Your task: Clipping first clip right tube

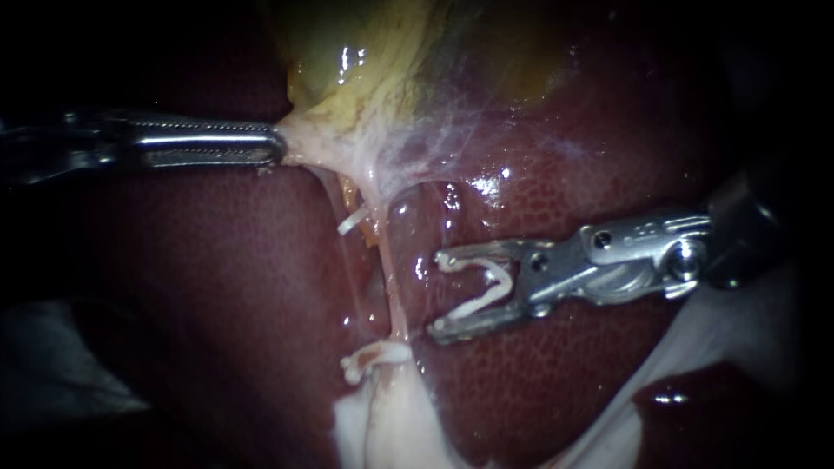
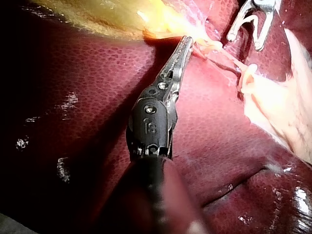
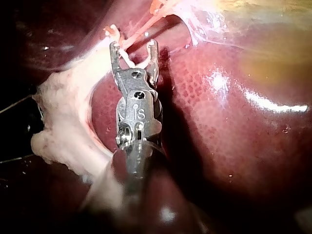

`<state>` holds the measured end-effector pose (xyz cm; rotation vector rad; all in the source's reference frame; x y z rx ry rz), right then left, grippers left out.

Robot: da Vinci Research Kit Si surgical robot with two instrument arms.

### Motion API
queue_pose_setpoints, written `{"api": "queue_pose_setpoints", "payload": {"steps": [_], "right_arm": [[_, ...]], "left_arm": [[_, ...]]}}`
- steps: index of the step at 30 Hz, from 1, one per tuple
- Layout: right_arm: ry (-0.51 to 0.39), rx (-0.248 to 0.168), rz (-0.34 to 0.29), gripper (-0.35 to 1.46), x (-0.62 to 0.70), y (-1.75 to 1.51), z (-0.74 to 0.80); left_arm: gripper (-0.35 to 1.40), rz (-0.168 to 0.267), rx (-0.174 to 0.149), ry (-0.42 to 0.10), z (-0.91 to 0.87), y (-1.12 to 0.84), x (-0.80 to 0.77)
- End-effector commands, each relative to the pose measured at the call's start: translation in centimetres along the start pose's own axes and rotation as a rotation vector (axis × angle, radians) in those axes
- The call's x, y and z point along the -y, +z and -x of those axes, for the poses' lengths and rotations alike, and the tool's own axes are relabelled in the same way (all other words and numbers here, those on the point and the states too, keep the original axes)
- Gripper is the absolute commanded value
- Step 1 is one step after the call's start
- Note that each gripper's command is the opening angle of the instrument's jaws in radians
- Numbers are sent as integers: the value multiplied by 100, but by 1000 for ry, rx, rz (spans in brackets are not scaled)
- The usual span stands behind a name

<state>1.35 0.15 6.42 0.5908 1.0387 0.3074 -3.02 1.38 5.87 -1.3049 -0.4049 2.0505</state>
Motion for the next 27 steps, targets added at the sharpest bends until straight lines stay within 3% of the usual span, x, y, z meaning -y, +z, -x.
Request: {"api": "queue_pose_setpoints", "payload": {"steps": [1,6,15,22,27], "right_arm": [[9,-1,-6,50,-1,5,2],[60,-23,-46,50,-7,29,14],[202,-126,-160,50,-7,61,27],[301,-220,-298,50,2,66,27],[305,-222,-359,48,15,69,21]], "left_arm": [[-35,-1,0,0,0,0,0],[-35,-1,0,-1,0,0,0],[-35,-2,0,-1,-1,2,0],[-35,-2,0,-1,-1,2,0],[-35,-2,0,-1,-1,2,-1]]}}
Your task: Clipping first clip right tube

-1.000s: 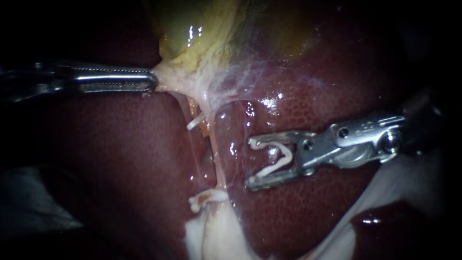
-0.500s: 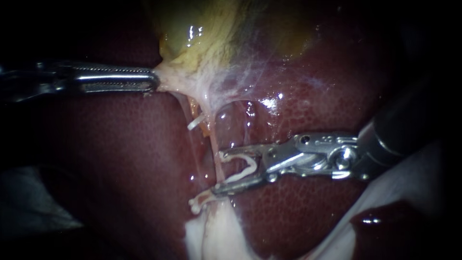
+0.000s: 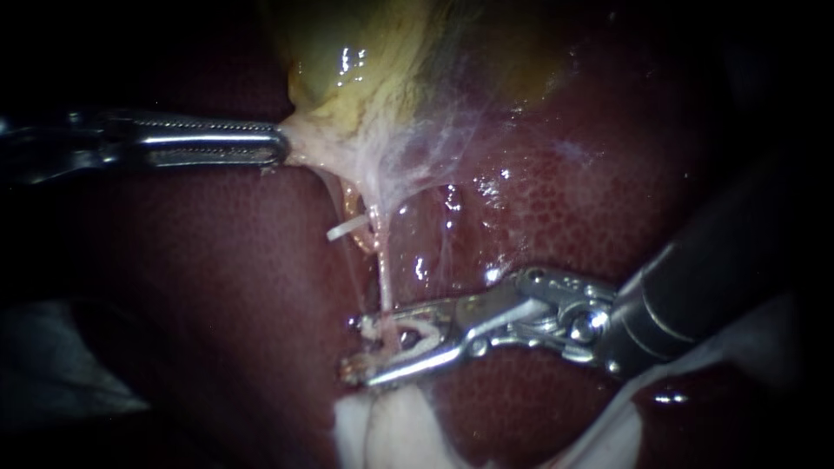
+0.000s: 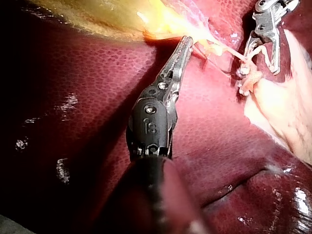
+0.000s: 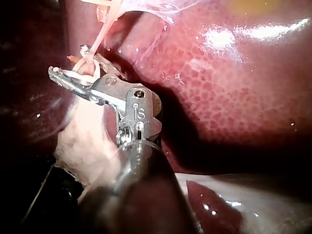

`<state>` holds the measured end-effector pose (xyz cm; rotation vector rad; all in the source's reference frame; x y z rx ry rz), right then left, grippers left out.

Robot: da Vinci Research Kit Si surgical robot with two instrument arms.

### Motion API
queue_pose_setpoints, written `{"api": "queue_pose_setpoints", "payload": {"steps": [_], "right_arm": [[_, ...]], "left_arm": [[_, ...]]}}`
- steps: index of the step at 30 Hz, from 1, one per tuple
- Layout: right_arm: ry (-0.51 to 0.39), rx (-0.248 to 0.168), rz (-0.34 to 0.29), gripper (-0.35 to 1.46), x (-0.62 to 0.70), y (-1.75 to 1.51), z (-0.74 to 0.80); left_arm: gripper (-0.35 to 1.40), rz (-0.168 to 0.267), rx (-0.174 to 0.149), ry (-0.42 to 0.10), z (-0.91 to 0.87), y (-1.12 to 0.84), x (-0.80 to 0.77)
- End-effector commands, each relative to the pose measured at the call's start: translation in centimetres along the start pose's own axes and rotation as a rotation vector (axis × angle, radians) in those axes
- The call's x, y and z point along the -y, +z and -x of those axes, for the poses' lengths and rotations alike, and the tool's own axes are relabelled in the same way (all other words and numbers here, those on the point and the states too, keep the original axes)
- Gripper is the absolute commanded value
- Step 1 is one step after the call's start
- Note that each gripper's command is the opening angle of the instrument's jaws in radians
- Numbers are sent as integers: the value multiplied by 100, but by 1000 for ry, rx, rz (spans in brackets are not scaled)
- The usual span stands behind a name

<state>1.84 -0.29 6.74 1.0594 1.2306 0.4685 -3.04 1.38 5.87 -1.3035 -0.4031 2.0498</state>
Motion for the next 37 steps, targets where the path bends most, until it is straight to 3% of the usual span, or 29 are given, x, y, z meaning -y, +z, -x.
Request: {"api": "queue_pose_setpoints", "payload": {"steps": [1,10,17,22,37], "right_arm": [[4,9,-14,48,3,2,-1],[21,9,-26,35,9,4,-3],[37,7,-30,-1,13,-3,-10],[98,4,-31,-35,15,-7,-12],[113,9,-26,-35,15,-8,-7]], "left_arm": [[-35,0,0,0,0,0,0],[-35,0,0,0,0,0,0],[-35,0,0,0,0,0,0],[-35,0,0,0,0,0,0],[-35,0,0,-1,-1,1,0]]}}
